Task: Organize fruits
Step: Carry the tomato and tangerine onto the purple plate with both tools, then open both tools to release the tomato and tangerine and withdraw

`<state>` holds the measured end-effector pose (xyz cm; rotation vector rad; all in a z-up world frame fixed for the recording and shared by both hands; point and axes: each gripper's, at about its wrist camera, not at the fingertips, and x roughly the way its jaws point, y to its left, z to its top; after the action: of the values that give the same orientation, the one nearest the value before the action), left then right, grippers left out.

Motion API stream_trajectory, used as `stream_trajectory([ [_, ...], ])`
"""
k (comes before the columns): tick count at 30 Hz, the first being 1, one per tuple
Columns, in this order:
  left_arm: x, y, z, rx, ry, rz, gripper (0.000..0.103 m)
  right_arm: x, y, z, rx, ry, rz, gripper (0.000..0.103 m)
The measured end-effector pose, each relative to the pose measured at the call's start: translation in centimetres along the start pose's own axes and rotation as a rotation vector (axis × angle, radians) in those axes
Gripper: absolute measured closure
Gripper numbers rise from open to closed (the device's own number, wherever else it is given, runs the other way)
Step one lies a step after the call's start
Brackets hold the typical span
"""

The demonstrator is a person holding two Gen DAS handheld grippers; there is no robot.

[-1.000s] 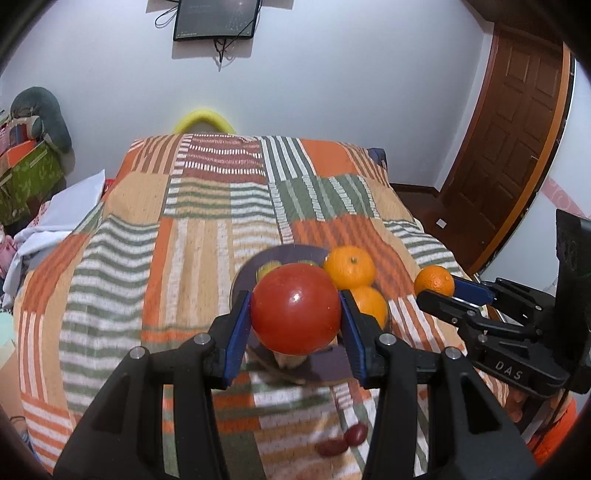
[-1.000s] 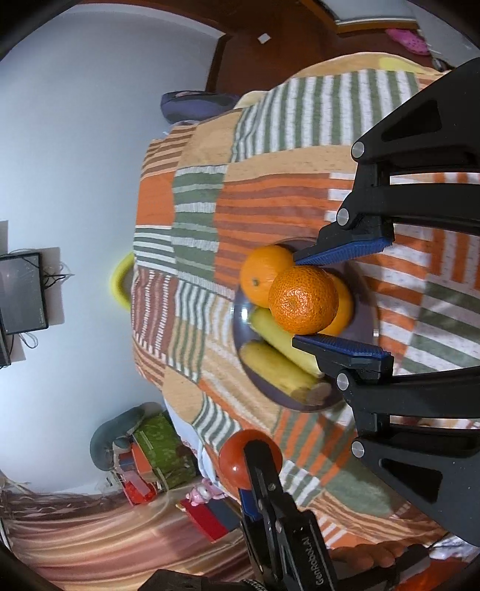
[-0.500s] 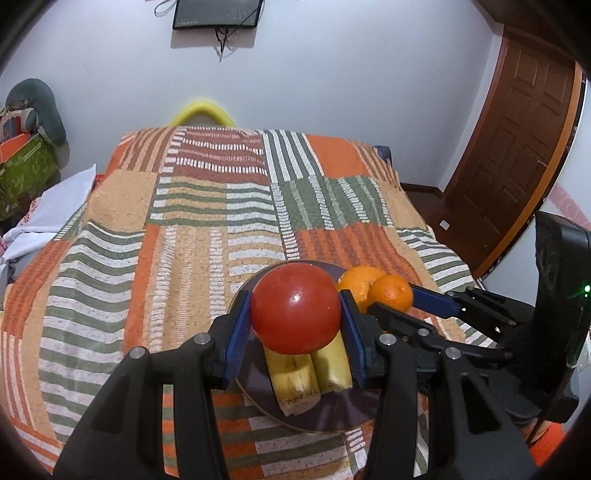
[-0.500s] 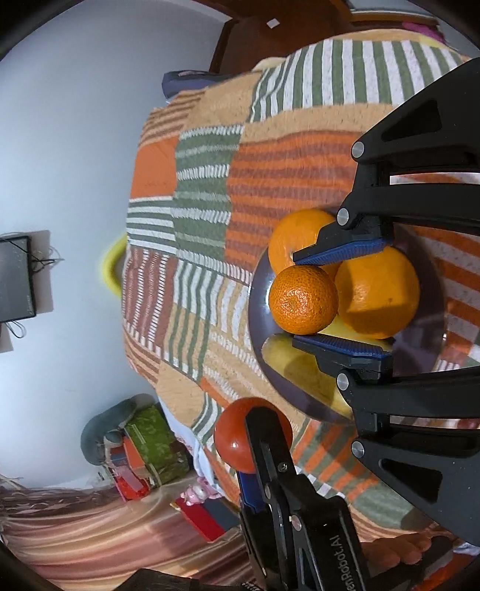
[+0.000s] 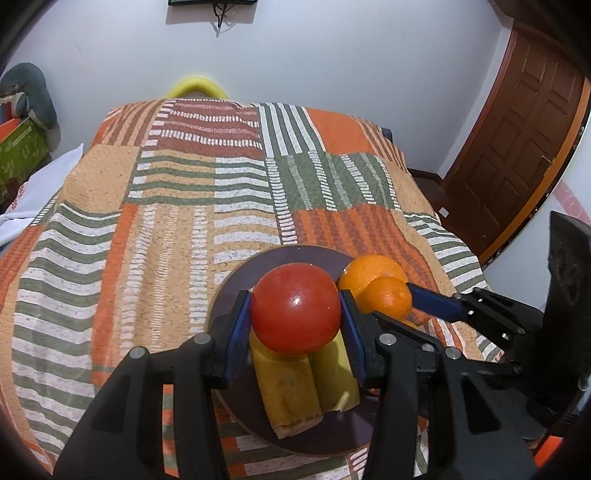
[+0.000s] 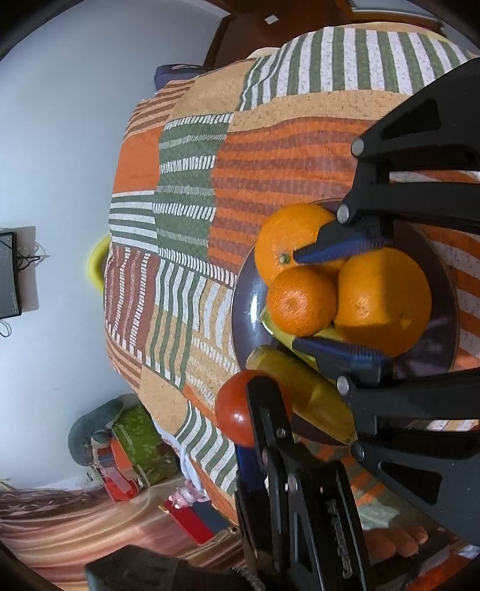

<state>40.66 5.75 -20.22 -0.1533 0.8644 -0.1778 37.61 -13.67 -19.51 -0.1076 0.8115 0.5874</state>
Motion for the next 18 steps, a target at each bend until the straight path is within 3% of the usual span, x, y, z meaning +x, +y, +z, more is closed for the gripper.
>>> stream_trajectory([
  [8, 1.1, -0.7, -0.1, 0.008, 0.018, 0.001, 0.057, -1.2, -1.0, -0.5, 0.008, -0.025, -0.013, 0.056],
  [12, 0.9, -0.8, 0.0, -0.005, 0.019, -0.013, 0.049, -1.8, -1.6, -0.8, 0.021, -0.03, -0.017, 0.056],
  [18, -0.3, -1.4, -0.1, 0.008, 0.007, -0.003, 0.049, -2.8, -1.8, -0.8, 0.036, -0.04, -0.027, 0.056],
])
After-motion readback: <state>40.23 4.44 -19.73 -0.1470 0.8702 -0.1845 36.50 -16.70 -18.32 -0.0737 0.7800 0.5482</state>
